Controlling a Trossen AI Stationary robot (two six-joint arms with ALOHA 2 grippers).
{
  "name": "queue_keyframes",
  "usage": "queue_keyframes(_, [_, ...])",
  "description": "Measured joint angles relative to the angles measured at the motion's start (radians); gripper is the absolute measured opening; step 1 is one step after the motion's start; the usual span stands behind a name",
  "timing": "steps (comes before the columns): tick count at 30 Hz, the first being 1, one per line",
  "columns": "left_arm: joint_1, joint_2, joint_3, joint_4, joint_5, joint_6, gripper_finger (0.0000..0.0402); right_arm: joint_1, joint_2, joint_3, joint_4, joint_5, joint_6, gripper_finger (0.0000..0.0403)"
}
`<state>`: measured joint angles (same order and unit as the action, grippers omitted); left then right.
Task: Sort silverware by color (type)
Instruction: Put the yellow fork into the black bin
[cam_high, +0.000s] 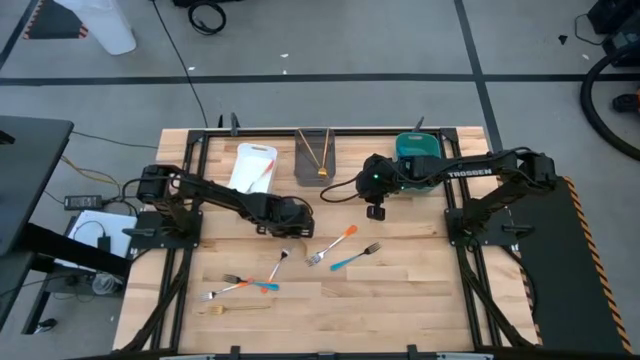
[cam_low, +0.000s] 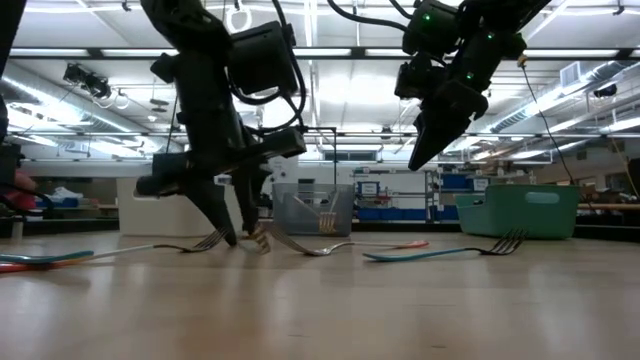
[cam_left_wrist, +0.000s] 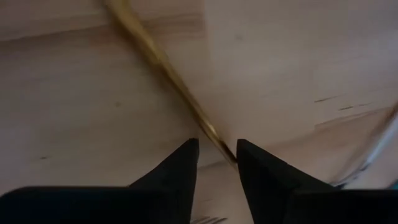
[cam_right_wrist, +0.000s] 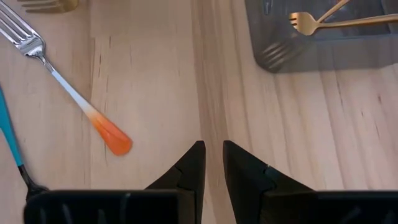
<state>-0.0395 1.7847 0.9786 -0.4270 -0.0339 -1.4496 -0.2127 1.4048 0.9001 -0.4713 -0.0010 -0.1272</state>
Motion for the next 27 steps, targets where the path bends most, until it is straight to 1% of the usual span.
queue_keyframes(7, [0.008, -0.001, 0.000, -0.038, 0.052, 0.047, 0.0070, 0.000, 0.000, 0.000, 0.003, 0.000, 0.000, 0.0067])
queue_keyframes(14, [0.021, -0.002, -0.003, -0.053, 0.065, 0.062, 0.0021, 0.000, 0.000, 0.000, 0.008, 0.000, 0.000, 0.0067])
queue_keyframes(17, [0.028, -0.001, -0.002, -0.052, 0.068, 0.062, 0.0015, 0.000, 0.000, 0.000, 0.015, 0.000, 0.000, 0.0067])
queue_keyframes(27, [0.045, -0.007, 0.012, -0.052, 0.062, 0.111, 0.0012, 0.000, 0.000, 0.000, 0.033, 0.000, 0.000, 0.0067])
